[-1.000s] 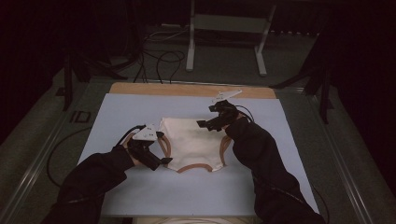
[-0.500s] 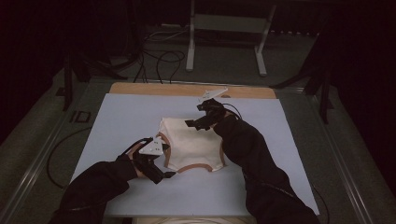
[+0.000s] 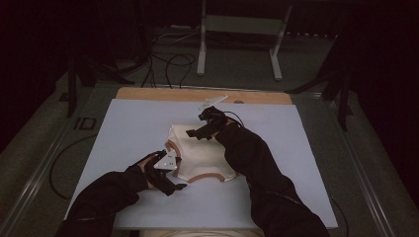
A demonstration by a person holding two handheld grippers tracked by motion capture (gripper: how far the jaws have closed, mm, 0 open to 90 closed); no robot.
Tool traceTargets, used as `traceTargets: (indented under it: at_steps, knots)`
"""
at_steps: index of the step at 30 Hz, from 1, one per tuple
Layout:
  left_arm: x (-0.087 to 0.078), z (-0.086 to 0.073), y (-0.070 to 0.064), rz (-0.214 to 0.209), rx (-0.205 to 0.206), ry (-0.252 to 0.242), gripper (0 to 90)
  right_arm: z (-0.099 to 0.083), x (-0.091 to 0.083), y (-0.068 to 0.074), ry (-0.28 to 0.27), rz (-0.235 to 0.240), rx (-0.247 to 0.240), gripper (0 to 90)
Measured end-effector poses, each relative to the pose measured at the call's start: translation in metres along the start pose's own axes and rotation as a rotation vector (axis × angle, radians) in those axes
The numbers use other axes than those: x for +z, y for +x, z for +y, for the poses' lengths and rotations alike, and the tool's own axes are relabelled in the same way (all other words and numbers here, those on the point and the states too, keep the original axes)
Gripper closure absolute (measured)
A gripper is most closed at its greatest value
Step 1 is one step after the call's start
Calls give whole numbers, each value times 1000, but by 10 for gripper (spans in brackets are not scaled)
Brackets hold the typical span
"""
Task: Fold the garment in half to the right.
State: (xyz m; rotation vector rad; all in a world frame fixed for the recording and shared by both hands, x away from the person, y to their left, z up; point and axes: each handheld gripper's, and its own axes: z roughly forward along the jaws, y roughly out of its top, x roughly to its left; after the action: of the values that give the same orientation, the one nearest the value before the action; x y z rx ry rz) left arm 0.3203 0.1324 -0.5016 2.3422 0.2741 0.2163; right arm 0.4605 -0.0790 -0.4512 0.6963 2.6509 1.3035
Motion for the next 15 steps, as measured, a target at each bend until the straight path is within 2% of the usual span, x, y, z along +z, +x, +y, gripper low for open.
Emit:
traceTargets:
  at_steps: [3,5,8,11,15]
  knots:
    - [6,-1,1,20,19,32,137,0,4,2,3,8,2,96]
    - [10,-2,2,3,10,31,147,0,6,4,8,11,1,95]
    - [15,-3,3,44,30,69,162,2,7,5,10,16,-1,96]
    - [18,-4,5,68,32,81,180,3,9,5,10,17,-6,95]
    - [20,-3,10,79,20,80,192,2,12,5,11,23,-5,96]
